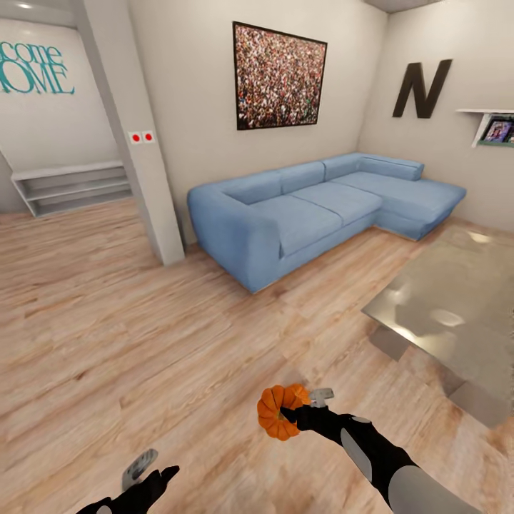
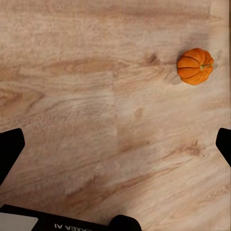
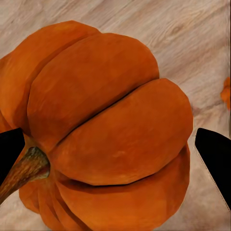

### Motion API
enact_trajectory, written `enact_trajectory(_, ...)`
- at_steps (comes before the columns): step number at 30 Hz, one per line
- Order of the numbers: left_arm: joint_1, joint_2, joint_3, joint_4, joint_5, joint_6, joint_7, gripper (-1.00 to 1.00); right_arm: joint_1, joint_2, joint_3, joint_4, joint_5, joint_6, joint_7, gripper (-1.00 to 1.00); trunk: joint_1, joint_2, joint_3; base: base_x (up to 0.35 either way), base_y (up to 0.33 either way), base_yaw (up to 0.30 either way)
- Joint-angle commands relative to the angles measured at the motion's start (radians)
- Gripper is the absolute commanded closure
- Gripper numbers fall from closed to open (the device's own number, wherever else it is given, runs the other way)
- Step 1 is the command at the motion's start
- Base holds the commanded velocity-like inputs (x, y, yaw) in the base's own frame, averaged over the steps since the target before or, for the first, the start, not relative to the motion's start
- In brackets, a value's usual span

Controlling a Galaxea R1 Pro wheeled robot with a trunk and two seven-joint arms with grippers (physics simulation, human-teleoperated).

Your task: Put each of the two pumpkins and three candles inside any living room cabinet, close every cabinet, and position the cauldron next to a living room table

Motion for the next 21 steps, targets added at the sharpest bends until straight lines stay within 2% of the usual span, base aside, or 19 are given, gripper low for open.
enact_trajectory(1,0.0,0.001,-0.003,-0.001,0.009,0.003,0.0,-1.0,-0.001,-0.001,0.004,-0.002,-0.013,0.007,0.0,1.0,0.0,0.0,0.0,0.236,0.137,-0.264)
enact_trajectory(21,0.0,0.001,-0.003,-0.001,0.009,0.004,0.0,-1.0,-0.001,-0.002,0.002,-0.002,-0.015,0.007,0.001,1.0,0.0,0.0,0.011,0.23,0.137,-0.264)
